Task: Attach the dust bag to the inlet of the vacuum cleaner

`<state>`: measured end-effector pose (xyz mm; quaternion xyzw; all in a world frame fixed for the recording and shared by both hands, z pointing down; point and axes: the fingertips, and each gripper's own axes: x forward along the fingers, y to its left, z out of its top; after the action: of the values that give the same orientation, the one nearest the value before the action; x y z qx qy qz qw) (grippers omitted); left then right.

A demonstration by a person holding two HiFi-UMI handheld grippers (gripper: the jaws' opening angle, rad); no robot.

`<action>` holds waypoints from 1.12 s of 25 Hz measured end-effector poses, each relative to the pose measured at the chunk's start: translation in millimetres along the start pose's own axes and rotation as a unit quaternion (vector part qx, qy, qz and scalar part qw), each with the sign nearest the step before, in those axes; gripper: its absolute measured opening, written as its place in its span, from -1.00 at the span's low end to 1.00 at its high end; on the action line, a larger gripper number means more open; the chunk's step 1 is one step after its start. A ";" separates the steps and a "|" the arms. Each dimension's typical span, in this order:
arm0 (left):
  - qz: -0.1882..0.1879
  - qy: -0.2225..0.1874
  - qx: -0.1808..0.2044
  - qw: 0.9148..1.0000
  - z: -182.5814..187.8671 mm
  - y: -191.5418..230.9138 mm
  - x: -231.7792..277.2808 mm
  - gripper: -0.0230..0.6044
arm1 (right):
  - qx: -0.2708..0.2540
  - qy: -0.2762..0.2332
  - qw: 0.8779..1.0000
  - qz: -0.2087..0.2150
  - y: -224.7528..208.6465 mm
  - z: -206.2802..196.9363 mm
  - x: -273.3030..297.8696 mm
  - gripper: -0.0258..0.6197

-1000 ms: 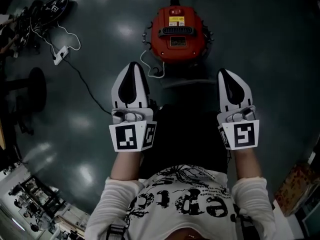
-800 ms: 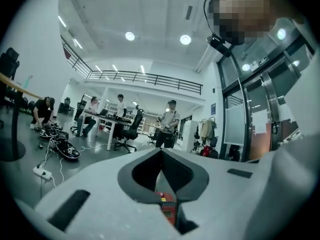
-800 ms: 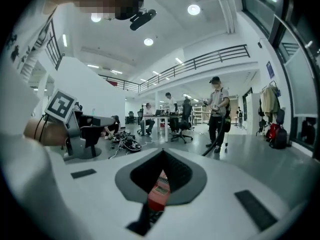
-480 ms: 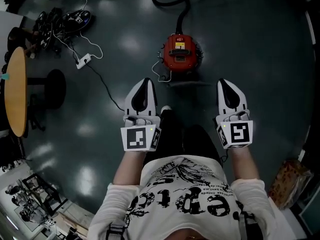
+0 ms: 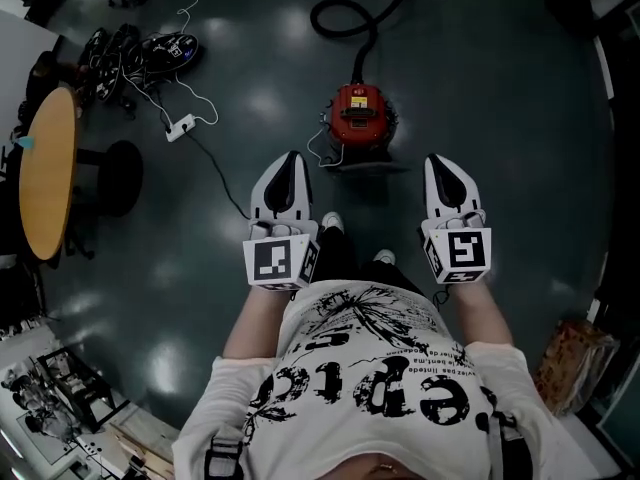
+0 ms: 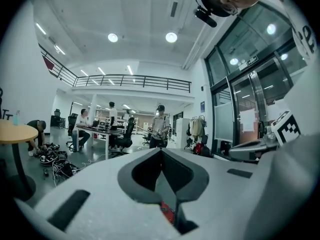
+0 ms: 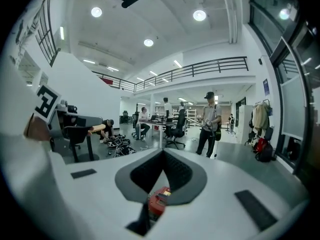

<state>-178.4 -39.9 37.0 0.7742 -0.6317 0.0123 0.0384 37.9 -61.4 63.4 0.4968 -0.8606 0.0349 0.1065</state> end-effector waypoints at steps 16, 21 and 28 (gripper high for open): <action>-0.047 0.031 -0.032 0.998 -8.8 -13.5 -3.4 -0.91 | -0.011 -0.001 1.000 0.003 11.0 7.6 -3.9 -0.92; -0.055 0.027 -0.030 0.998 -6.4 -11.3 -3.6 -0.91 | -0.020 0.001 1.000 -0.003 15.2 9.4 -0.2 -0.92; -0.054 0.031 -0.024 0.998 -5.4 -5.5 9.8 -0.91 | -0.016 -0.003 1.000 -0.008 11.9 13.1 6.3 -0.92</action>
<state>-170.9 -48.0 42.8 0.8054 -0.5875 0.0190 0.0765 22.7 -62.9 52.6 0.5023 -0.8572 0.0183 0.1123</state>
